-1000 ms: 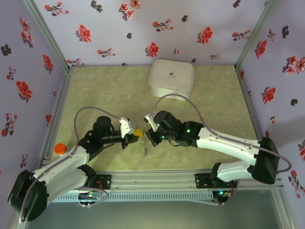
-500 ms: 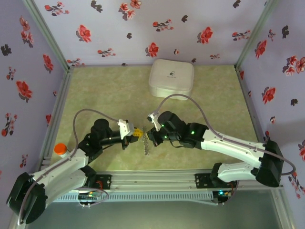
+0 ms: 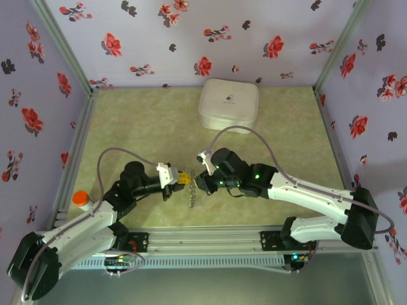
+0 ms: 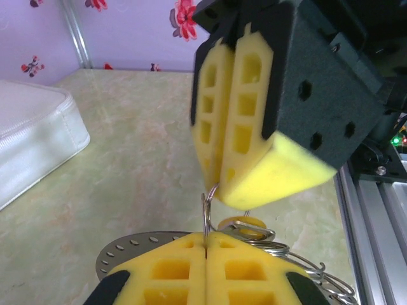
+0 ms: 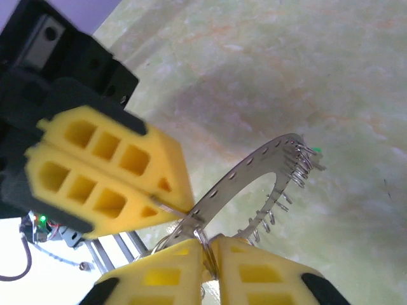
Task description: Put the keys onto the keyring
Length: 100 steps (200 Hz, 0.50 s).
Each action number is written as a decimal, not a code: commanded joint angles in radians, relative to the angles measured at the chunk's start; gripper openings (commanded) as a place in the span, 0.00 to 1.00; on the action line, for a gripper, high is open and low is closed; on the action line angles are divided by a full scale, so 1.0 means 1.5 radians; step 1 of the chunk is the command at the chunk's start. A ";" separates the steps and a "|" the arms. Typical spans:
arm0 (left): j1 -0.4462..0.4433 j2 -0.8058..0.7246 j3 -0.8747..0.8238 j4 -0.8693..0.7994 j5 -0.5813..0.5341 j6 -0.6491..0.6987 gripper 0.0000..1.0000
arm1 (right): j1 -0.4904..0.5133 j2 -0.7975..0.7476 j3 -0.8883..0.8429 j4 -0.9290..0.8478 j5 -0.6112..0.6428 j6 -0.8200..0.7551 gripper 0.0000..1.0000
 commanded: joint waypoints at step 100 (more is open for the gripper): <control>-0.009 0.006 0.002 0.097 0.081 -0.057 0.00 | -0.014 -0.228 -0.161 0.147 0.077 -0.224 0.55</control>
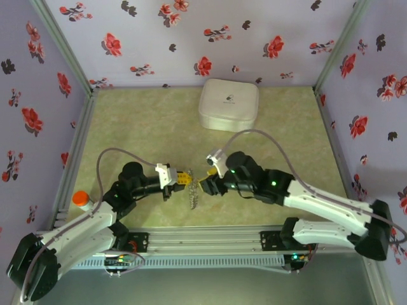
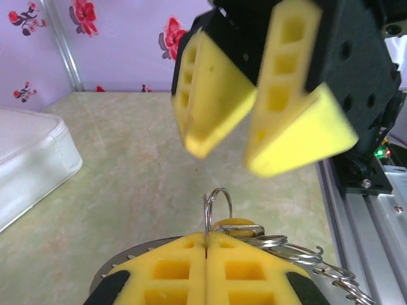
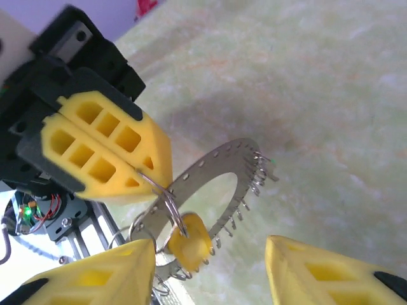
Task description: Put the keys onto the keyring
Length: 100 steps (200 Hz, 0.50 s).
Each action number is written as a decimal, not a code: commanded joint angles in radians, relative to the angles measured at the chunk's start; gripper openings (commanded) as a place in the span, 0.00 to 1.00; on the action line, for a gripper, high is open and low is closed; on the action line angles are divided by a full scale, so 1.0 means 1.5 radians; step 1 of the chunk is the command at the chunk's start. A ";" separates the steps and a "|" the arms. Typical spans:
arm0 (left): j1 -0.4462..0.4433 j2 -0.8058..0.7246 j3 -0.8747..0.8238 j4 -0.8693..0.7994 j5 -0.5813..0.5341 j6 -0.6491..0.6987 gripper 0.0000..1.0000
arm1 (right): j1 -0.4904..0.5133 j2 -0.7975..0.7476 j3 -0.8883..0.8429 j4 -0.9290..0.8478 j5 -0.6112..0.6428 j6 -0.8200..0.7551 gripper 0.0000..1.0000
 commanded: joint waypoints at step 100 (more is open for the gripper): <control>-0.005 0.015 0.001 0.067 0.063 -0.041 0.00 | -0.011 -0.083 -0.143 0.238 -0.110 -0.205 0.42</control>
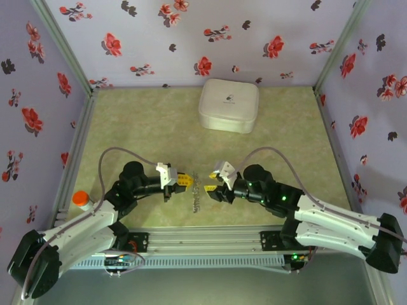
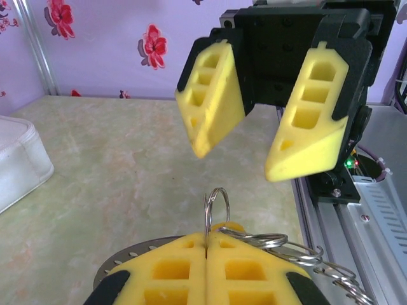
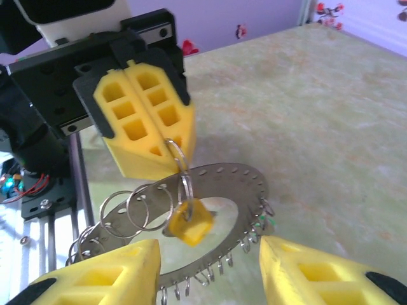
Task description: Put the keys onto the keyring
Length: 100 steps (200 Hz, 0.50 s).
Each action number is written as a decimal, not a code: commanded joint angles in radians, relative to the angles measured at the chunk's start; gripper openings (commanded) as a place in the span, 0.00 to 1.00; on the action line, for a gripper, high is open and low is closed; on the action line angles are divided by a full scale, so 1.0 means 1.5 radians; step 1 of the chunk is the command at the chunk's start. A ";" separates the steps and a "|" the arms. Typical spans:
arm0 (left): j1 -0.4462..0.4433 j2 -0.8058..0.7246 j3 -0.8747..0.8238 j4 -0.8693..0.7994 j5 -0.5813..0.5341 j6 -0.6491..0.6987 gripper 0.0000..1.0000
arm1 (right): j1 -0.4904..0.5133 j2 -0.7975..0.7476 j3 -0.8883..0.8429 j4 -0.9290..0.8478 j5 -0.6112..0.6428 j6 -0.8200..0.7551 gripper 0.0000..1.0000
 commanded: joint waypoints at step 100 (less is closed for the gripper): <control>-0.005 -0.009 0.002 0.038 0.025 -0.010 0.00 | -0.002 0.077 0.065 0.026 -0.061 -0.035 0.26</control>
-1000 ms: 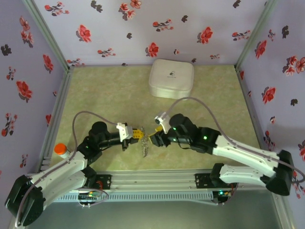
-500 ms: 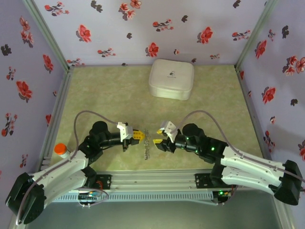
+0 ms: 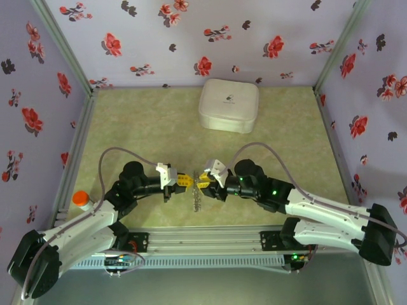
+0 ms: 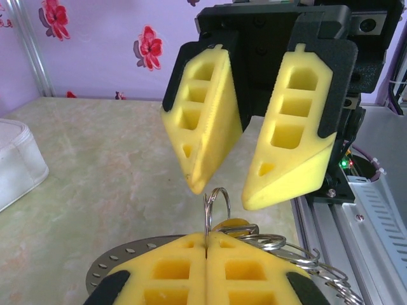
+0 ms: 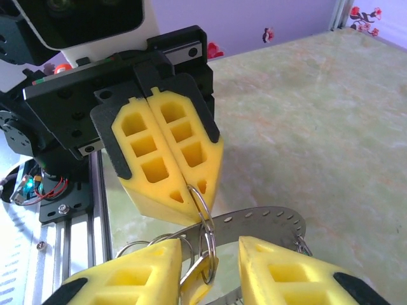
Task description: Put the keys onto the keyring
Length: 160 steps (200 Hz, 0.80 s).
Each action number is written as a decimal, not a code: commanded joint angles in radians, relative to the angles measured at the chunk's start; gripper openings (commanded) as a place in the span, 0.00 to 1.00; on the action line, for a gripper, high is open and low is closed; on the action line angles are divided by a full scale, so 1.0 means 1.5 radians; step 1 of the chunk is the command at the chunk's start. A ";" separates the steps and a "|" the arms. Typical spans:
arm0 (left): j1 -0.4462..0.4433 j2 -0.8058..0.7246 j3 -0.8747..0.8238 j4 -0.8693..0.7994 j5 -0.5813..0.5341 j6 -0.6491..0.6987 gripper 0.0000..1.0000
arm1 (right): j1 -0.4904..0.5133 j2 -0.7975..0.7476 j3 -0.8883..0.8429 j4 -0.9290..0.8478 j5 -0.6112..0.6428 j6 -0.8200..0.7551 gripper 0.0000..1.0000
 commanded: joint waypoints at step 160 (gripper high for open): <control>-0.005 -0.007 0.002 0.041 0.021 -0.014 0.00 | -0.003 0.012 0.039 -0.039 -0.002 -0.026 0.05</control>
